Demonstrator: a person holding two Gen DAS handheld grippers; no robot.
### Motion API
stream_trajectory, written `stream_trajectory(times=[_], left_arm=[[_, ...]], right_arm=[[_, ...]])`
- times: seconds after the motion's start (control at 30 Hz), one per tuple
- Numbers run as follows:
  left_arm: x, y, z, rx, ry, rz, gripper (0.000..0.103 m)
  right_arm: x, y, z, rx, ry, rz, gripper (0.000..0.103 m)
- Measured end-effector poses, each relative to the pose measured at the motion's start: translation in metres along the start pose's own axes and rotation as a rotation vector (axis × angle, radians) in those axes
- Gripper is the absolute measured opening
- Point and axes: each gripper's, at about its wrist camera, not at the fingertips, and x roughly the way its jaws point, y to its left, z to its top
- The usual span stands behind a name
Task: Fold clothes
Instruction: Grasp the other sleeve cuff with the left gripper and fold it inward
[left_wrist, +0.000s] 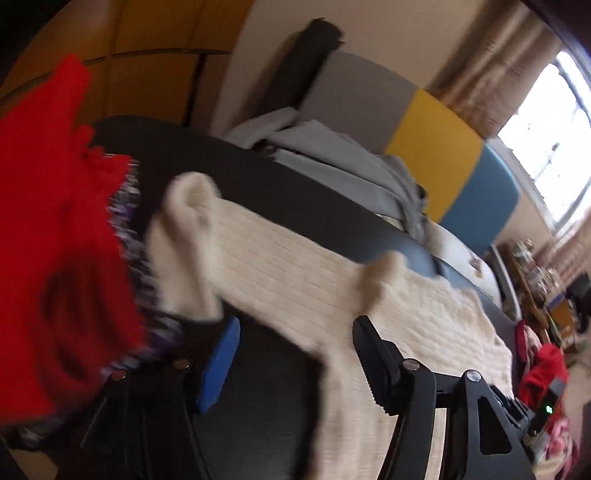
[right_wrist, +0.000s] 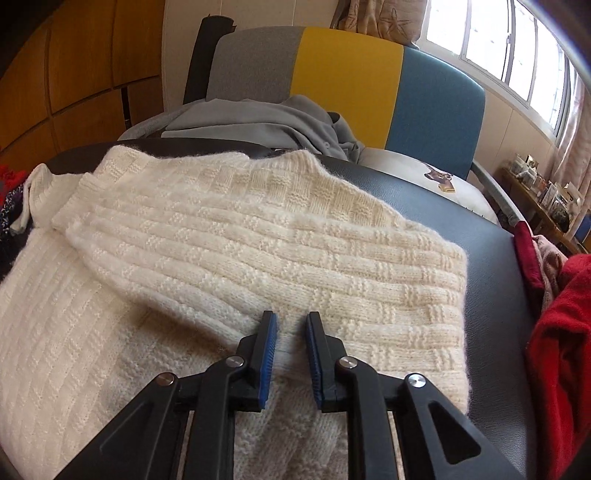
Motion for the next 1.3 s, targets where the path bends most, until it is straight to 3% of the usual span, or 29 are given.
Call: stream_trajectory(times=[0.1,0.13,0.23,0.4,0.5,0.57,0.6,0.63,0.7,0.93,1.07,1.17,1.3], left_arm=[[-0.003,0.026,0.021,-0.107,0.027,-0.051,0.065],[-0.002,0.029,0.026,-0.132,0.02,-0.034,0.065],[0.012,0.029,0.041,-0.163,-0.004,0.062,0.065],[0.053,0.024,0.056,-0.193,0.018,0.276,0.066],[0.073,0.021,0.059,-0.196,0.03,0.358,0.066],[0.082,0.019,0.058,-0.186,0.028,0.408,0.061],[0.085,0.02,0.057,-0.187,0.031,0.41,0.045],[0.088,0.021,0.056,-0.19,0.036,0.408,0.02],[0.093,0.024,0.053,-0.196,0.046,0.402,0.008],[0.071,0.015,0.058,-0.191,-0.043,0.352,0.007],[0.047,-0.026,0.065,-0.069,-0.11,0.294,0.007],[0.034,-0.082,0.06,0.064,-0.133,0.184,0.007],[0.025,-0.16,0.038,0.229,-0.103,0.002,0.007]], right_arm=[[0.0,-0.002,0.0,0.007,-0.002,0.008,0.016],[0.0,-0.003,0.0,0.012,-0.002,0.013,0.016],[0.0,-0.005,0.0,0.021,-0.004,0.026,0.017],[-0.001,-0.01,-0.001,0.042,-0.007,0.053,0.017],[0.0,-0.012,-0.001,0.056,-0.009,0.071,0.017],[0.0,-0.011,-0.001,0.054,-0.008,0.068,0.017],[0.0,-0.011,-0.001,0.05,-0.008,0.064,0.017],[0.0,-0.01,-0.001,0.047,-0.008,0.061,0.017],[0.0,-0.009,-0.001,0.044,-0.008,0.055,0.017],[0.0,-0.007,-0.001,0.036,-0.009,0.044,0.017],[0.0,-0.009,-0.001,0.043,-0.01,0.054,0.017],[0.0,-0.009,-0.001,0.045,-0.01,0.056,0.018],[0.0,-0.01,-0.001,0.05,-0.011,0.061,0.018]])
